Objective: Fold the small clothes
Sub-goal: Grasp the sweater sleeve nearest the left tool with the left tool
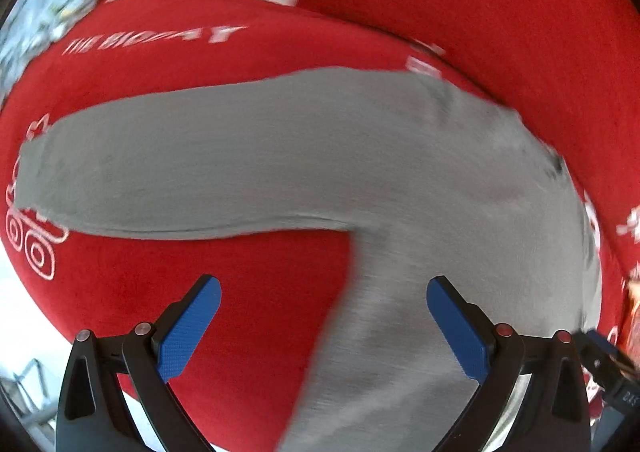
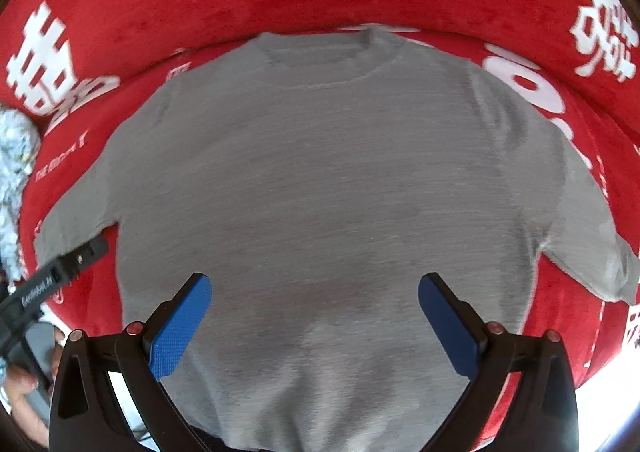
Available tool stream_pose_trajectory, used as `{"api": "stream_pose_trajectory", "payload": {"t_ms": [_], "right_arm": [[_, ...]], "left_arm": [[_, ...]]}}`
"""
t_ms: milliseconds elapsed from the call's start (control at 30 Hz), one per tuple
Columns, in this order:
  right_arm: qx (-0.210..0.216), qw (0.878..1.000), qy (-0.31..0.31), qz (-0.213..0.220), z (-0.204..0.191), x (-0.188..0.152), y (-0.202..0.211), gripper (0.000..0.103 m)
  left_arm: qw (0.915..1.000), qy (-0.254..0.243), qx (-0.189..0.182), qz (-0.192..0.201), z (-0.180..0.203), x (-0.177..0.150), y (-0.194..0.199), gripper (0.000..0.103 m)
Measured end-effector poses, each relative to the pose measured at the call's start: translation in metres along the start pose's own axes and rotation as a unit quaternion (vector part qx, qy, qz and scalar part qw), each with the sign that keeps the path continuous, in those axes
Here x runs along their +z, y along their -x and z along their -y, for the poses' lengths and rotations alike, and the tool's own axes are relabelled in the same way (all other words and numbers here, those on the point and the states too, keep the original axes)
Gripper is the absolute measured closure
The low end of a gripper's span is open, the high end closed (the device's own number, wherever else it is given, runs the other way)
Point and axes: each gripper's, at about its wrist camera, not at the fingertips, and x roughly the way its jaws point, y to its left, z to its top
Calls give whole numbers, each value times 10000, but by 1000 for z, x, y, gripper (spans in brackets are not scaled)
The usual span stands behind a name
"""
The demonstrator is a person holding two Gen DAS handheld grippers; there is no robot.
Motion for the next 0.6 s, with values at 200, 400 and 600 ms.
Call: {"api": "stream_pose_trajectory", "payload": {"t_ms": [200, 400, 600], "right_arm": [[282, 9988, 393, -86, -37, -12, -12, 0], [439, 9971, 584, -191, -60, -20, -22, 0], [488, 9968, 613, -145, -70, -20, -20, 0]], "left_arm": [[9932, 1064, -428, 206, -85, -5, -14, 0], [9679, 2033, -1477, 45, -112, -1, -50, 0], [9476, 2622, -1735, 558, -135, 20, -44, 0]]}}
